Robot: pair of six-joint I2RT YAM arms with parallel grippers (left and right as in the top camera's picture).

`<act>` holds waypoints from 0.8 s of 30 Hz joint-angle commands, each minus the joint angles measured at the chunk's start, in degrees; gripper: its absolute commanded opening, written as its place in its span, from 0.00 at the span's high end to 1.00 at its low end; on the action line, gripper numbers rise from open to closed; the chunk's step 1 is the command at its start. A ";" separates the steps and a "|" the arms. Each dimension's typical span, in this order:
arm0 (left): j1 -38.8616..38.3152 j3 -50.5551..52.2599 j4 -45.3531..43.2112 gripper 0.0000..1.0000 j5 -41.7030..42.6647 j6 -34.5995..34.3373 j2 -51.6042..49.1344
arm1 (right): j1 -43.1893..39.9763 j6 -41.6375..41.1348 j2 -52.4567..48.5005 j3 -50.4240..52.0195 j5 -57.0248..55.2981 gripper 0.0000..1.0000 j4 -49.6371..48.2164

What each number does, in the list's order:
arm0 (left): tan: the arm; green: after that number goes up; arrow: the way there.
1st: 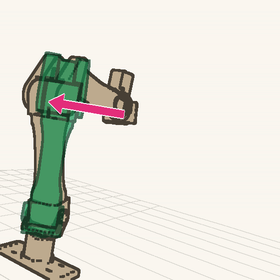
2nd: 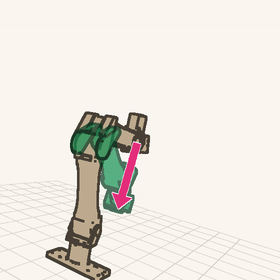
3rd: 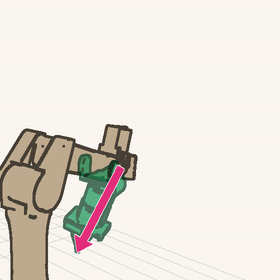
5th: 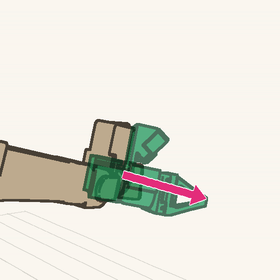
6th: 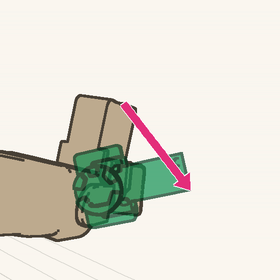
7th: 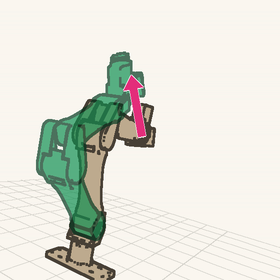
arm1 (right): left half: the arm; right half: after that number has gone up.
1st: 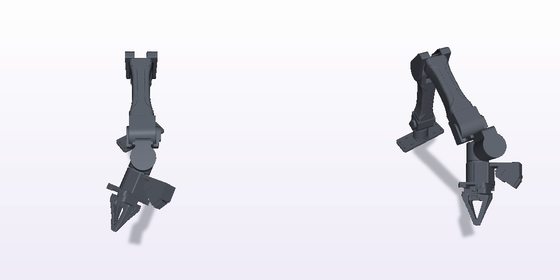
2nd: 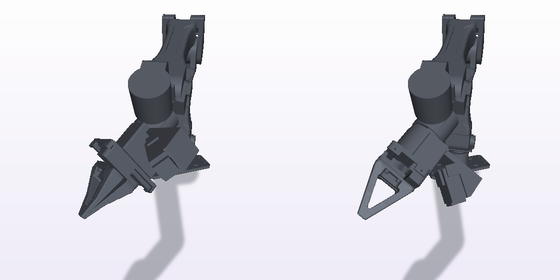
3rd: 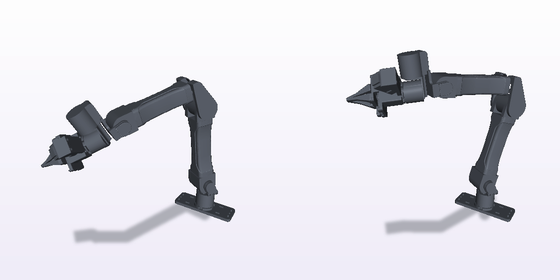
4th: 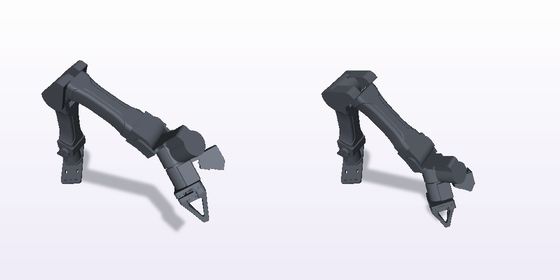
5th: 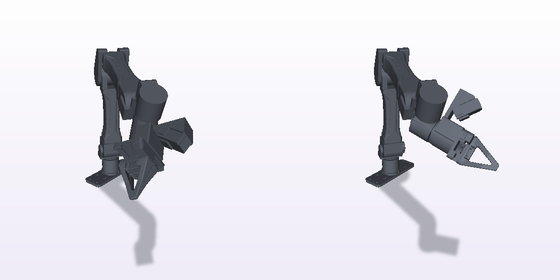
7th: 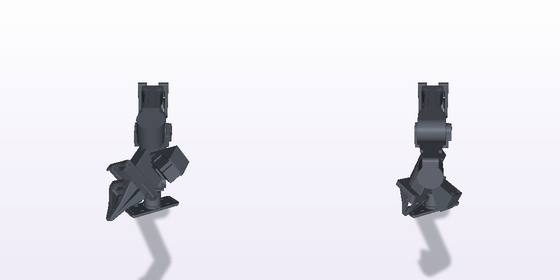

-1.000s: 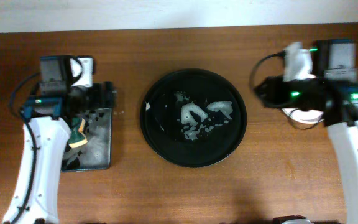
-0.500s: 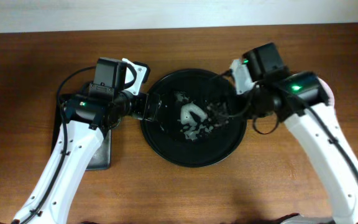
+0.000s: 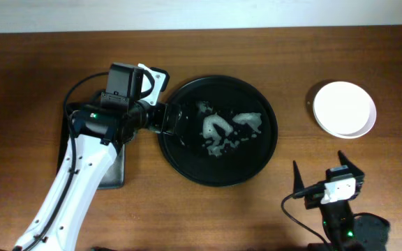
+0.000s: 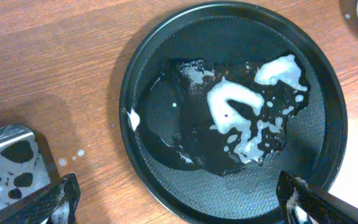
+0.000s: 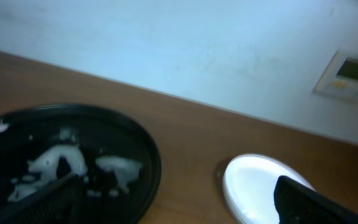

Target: Clean dirty plates on tray and stack at the side

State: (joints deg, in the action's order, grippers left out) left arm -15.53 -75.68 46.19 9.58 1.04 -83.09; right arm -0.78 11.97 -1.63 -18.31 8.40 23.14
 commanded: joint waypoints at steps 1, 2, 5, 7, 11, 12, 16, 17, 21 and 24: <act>0.02 -0.37 -0.07 0.01 0.00 -0.35 0.50 | -0.37 -5.03 1.44 8.20 -0.02 0.01 -8.31; 0.02 -0.37 -0.07 0.01 0.00 -0.35 0.50 | -0.37 -5.03 1.44 9.60 0.15 0.01 -10.16; 0.02 -0.37 -0.07 0.01 0.00 -0.35 0.50 | -0.37 -5.01 1.44 16.96 1.49 0.01 -21.31; 0.02 -0.37 -0.07 0.01 0.00 -0.37 0.48 | -0.37 -5.01 1.44 17.99 2.12 0.01 -23.56; 0.02 -0.37 -0.07 0.01 0.00 -0.37 0.48 | -0.37 -4.98 1.31 17.99 2.05 0.01 -19.65; 0.02 -0.37 -0.07 0.01 0.00 -0.35 0.48 | -0.37 -4.98 1.31 17.99 2.05 0.01 -19.67; 0.02 -0.37 -0.07 0.01 0.00 -0.35 0.50 | -0.37 -4.98 1.27 17.99 2.08 0.01 -19.67; 0.02 -0.37 -0.07 0.01 0.00 -0.35 0.48 | -0.37 -4.98 1.27 17.99 2.05 0.01 -19.67; -0.13 -0.11 2.64 0.01 -10.75 1.81 4.39 | -0.37 -4.98 1.27 17.99 2.05 0.01 -19.67; 1.88 1.31 0.22 0.01 -19.50 3.67 15.56 | -0.37 -4.98 1.27 17.99 2.08 0.01 -19.67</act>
State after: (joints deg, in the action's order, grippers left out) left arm -15.62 -75.57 48.64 -2.70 3.07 -75.37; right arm -0.78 7.46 -0.69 -0.73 10.02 3.36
